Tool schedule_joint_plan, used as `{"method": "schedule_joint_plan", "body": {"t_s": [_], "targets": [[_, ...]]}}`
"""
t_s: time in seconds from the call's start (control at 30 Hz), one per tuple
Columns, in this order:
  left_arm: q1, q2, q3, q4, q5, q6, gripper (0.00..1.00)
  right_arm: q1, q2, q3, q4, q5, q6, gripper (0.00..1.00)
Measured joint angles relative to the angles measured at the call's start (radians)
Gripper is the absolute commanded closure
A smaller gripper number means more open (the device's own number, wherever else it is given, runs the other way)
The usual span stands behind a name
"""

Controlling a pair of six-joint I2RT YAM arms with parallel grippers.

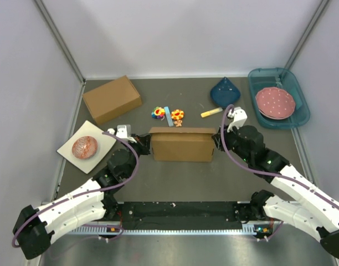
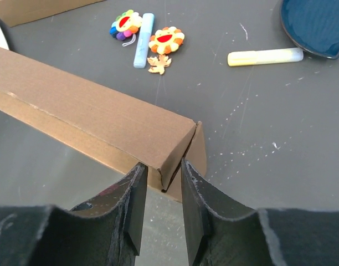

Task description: Fold the paper box

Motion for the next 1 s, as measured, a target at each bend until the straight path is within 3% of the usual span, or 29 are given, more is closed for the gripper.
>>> {"method": "schedule_joint_plan", "body": {"t_s": [0.37,1.0], "targets": [[-0.002,0.000,0.006,-0.014,0.011,0.005,1.00,0.000,0.015,0.000,0.008,0.040,-0.031,1.00],[-0.005,0.010,-0.019,0.039,0.023,0.003,1.00,0.000,-0.063,-0.159,0.175,0.057,0.014,1.00]]}}
